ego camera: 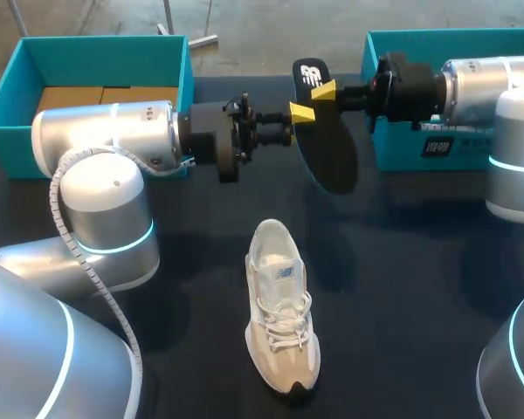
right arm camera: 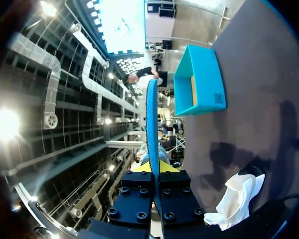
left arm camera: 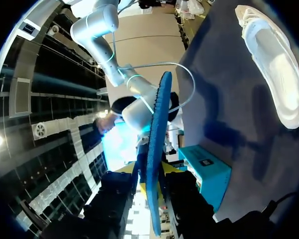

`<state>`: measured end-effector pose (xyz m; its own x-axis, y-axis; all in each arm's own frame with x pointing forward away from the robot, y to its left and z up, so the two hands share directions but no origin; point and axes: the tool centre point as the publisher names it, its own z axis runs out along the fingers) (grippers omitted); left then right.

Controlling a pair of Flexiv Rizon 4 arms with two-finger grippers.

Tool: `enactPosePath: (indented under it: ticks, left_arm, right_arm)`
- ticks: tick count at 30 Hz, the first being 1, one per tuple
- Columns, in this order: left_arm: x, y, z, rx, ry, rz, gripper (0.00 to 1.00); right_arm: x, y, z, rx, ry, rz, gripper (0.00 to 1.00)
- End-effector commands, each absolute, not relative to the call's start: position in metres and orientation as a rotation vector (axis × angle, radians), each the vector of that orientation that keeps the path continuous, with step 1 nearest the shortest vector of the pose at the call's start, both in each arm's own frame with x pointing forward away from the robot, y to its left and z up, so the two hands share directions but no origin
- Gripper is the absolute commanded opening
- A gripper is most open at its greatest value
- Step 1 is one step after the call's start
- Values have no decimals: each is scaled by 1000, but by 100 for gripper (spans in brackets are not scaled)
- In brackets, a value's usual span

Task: Take the shoe out of the shoebox, open the shoe tongue, remove and reinsert the insole, then place the shoe into the shoebox

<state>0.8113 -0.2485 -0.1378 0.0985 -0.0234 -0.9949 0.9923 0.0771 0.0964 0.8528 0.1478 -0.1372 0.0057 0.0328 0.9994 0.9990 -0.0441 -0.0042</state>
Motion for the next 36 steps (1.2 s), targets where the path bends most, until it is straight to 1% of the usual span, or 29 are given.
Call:
enactPosePath:
  ticks: [1, 5, 6, 7, 8, 18, 20, 21, 22, 32, 36]
  left_arm:
    - [811, -253, -138, 1177, 1157, -1092, 24]
    - [812, -256, -141, 1177, 1161, -1094, 10]
    - [813, -257, -141, 1176, 1162, -1095, 8]
    - [813, -258, -141, 1176, 1163, -1094, 2]
    - [813, -258, -141, 1175, 1163, -1093, 0]
    - [813, -255, -142, 1180, 1155, -1093, 0]
    - [813, -250, -142, 1181, 1154, -1093, 0]
    - [813, -247, -142, 1182, 1153, -1092, 0]
    - [813, -243, -143, 1183, 1153, -1092, 0]
    - [811, -200, -153, 1190, 1218, -1134, 0]
    - [808, -183, -155, 1162, 1278, -1247, 0]
  right_arm:
    - [853, 149, -138, -1269, -1209, -1222, 0]
    - [853, 149, -138, -1269, -1209, -1222, 0]
    - [853, 149, -138, -1269, -1209, -1222, 0]
    - [853, 149, -138, -1269, -1209, -1222, 0]
    - [853, 149, -138, -1269, -1209, -1222, 0]
    - [853, 149, -138, -1265, -1204, -1227, 0]
    - [853, 148, -138, -1262, -1201, -1234, 45]
    - [852, 148, -137, -1261, -1199, -1236, 97]
    - [852, 147, -137, -1261, -1198, -1239, 100]
    - [830, 138, -137, -1219, -1206, -1281, 100]
    - [818, 136, -142, -1215, -1205, -1273, 100]
